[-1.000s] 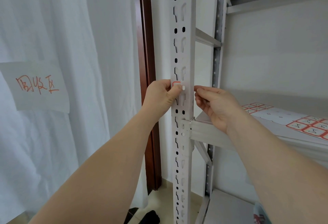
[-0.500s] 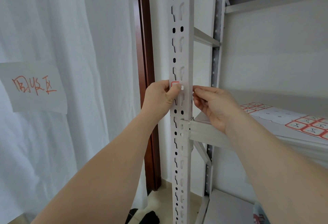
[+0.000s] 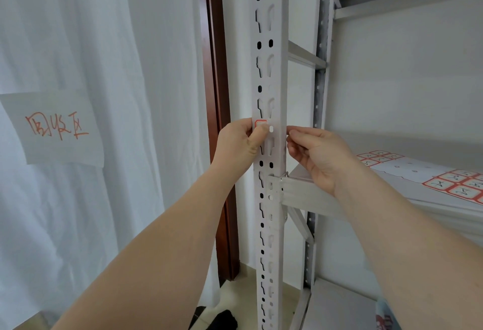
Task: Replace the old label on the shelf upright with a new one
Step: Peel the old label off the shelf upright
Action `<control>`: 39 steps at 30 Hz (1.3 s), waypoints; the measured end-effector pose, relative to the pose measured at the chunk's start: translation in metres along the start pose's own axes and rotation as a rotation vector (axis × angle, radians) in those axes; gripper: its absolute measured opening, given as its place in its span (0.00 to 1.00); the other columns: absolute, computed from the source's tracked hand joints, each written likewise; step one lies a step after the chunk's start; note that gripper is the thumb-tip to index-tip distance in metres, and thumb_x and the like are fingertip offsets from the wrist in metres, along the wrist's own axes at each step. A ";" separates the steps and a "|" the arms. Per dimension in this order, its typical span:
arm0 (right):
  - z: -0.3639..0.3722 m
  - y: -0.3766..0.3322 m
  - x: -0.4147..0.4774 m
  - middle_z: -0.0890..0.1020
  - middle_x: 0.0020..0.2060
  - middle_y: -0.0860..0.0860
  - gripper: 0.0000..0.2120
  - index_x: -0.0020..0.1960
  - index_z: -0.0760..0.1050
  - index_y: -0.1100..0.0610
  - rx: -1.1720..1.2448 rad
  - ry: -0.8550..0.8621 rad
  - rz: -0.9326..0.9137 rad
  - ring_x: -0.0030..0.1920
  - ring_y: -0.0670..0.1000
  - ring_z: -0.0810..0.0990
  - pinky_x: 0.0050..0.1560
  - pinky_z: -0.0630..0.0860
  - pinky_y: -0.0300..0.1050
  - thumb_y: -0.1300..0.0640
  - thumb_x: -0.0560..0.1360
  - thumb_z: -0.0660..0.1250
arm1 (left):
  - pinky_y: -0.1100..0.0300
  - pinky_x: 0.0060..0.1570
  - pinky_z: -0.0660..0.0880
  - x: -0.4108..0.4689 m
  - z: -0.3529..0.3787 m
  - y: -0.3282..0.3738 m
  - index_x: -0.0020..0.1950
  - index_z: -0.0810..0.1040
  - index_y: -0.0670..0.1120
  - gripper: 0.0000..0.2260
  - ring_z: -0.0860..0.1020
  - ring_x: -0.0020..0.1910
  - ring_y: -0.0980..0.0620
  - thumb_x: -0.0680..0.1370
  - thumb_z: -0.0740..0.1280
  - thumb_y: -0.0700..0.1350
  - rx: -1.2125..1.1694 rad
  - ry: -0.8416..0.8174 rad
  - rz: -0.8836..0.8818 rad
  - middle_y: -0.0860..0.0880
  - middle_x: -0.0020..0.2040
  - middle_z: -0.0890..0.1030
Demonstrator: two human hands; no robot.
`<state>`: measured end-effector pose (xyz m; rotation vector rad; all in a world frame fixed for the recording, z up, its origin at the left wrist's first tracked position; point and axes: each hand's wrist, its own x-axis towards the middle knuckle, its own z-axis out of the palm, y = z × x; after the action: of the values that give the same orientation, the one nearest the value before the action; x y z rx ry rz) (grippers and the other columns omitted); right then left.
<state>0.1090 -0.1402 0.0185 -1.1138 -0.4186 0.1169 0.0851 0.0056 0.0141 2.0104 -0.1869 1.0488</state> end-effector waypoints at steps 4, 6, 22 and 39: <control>0.000 0.000 0.000 0.80 0.32 0.51 0.08 0.43 0.80 0.62 0.008 -0.002 0.000 0.31 0.46 0.73 0.35 0.78 0.31 0.69 0.76 0.63 | 0.64 0.27 0.59 0.000 0.002 0.000 0.38 0.73 0.34 0.20 0.60 0.26 0.56 0.79 0.62 0.50 -0.019 0.027 -0.024 0.53 0.26 0.61; 0.000 0.000 0.000 0.79 0.32 0.52 0.08 0.43 0.79 0.62 0.009 -0.002 0.002 0.32 0.46 0.73 0.34 0.78 0.31 0.69 0.76 0.63 | 0.64 0.27 0.59 0.000 0.003 0.000 0.39 0.72 0.32 0.21 0.59 0.25 0.55 0.80 0.62 0.50 -0.024 0.036 -0.029 0.53 0.26 0.61; 0.000 -0.001 0.000 0.79 0.32 0.52 0.08 0.43 0.79 0.62 0.010 0.000 0.009 0.32 0.47 0.72 0.34 0.77 0.30 0.69 0.76 0.63 | 0.59 0.29 0.58 -0.001 0.004 0.005 0.41 0.73 0.30 0.23 0.60 0.29 0.51 0.75 0.62 0.53 -0.062 0.034 -0.070 0.44 0.31 0.62; 0.000 0.000 -0.001 0.80 0.31 0.51 0.09 0.42 0.80 0.61 -0.001 -0.005 -0.001 0.32 0.47 0.72 0.34 0.77 0.30 0.69 0.76 0.63 | 0.59 0.30 0.61 -0.004 0.007 0.005 0.40 0.72 0.31 0.23 0.62 0.29 0.53 0.74 0.59 0.54 -0.033 0.059 -0.028 0.49 0.28 0.63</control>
<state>0.1085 -0.1406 0.0186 -1.1145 -0.4237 0.1189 0.0845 -0.0037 0.0120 1.9449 -0.1442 1.0791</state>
